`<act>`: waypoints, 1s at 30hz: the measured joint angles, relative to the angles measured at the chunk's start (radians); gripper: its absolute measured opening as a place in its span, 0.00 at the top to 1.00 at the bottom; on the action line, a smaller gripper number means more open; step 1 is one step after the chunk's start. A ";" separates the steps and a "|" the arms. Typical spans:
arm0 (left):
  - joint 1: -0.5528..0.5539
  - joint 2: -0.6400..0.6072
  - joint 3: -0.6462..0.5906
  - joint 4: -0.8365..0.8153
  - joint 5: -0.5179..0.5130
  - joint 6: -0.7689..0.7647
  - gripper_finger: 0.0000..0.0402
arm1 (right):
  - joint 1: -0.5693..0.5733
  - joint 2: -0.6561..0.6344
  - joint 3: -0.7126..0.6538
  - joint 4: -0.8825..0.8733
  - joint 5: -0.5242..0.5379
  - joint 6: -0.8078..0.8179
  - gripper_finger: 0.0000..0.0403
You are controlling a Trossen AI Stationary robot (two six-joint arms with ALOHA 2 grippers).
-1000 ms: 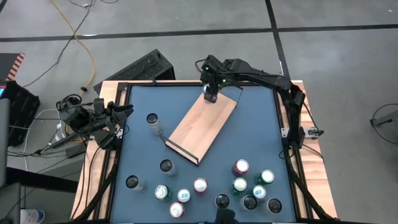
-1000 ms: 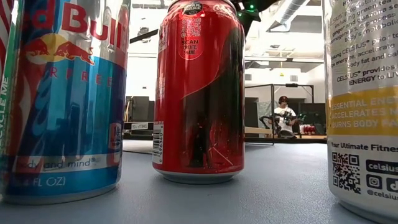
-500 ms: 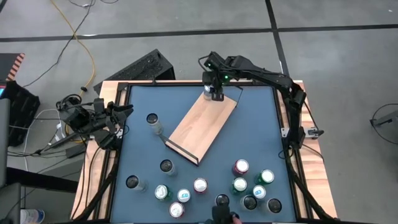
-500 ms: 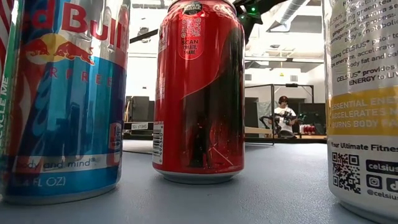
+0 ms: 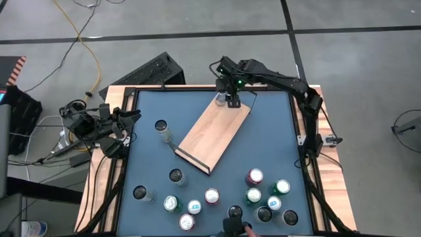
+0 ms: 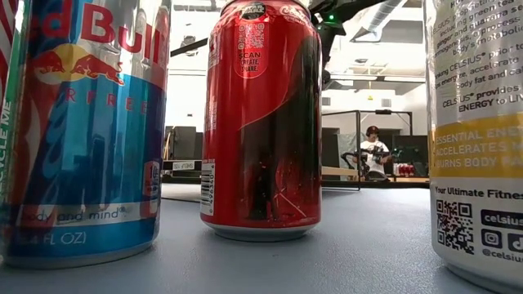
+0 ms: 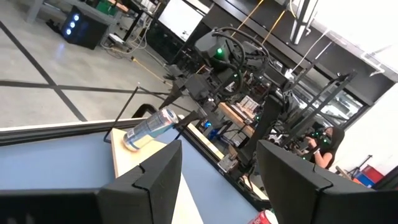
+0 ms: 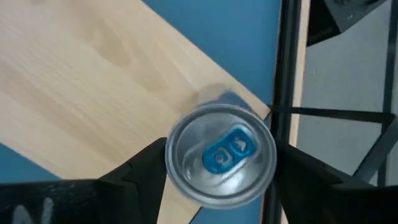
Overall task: Place canned beverage on shelf
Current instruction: Put the middle blue soda can on the shelf
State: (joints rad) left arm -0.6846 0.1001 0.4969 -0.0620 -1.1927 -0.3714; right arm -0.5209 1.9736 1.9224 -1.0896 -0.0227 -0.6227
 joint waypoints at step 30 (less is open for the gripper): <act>0.000 0.000 0.000 -0.001 0.007 0.000 0.52 | -0.005 -0.010 0.003 0.028 0.164 -0.019 0.35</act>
State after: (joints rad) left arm -0.6846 0.1001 0.4969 -0.0628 -1.1854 -0.3710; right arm -0.5262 1.9633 1.9251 -1.0619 0.1417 -0.6413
